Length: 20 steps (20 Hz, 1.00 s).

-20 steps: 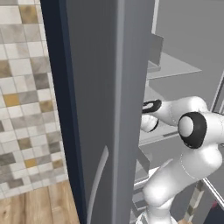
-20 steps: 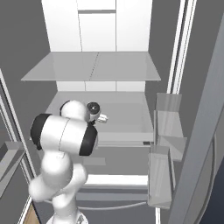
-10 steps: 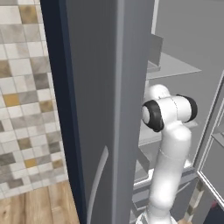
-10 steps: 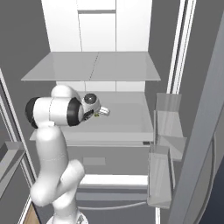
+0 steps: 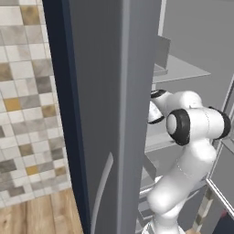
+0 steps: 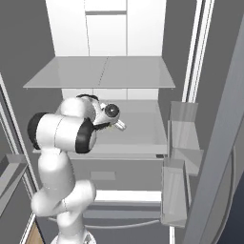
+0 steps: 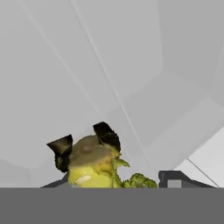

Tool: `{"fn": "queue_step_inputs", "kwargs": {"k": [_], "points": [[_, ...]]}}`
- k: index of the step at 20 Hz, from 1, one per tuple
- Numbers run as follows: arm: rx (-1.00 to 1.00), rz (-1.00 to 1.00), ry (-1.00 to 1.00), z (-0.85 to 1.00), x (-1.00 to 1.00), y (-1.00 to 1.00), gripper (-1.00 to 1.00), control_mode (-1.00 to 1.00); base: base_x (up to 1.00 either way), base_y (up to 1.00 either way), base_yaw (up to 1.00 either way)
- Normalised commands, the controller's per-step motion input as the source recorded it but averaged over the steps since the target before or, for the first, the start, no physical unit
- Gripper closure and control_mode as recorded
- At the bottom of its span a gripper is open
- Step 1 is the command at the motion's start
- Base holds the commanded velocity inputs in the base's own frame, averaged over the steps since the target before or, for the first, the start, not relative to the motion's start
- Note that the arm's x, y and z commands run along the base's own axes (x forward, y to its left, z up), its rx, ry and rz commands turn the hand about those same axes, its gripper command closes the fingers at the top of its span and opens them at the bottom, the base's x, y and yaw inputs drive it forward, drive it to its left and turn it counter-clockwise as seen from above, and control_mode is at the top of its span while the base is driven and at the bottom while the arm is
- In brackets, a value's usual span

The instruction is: Place the cold items (mushroom and broccoli) from the fridge in one tupperware on the dining counter. Place the warm items (kebab skewer and hot dog) in the stove area in another tupperware.

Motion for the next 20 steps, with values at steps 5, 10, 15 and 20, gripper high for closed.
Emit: {"fn": "queue_step_inputs", "kwargs": {"k": [5, 10, 15, 20], "points": [[0.14, 0.05, -0.17, 0.29, -1.00, -0.36, 1.00, -1.00, 0.00, 0.00, 0.00], [-0.28, 0.11, 0.00, -0.08, -1.00, 0.00, 1.00, -1.00, 0.00, 0.00, 0.00], [-0.38, 0.12, 0.00, 0.00, -1.00, 0.00, 1.00, -1.00, 0.00, 0.00, 0.00], [-0.34, 0.15, -0.01, 0.22, -1.00, -0.14, 1.00, -1.00, 0.00, 0.00, 0.00]]}}
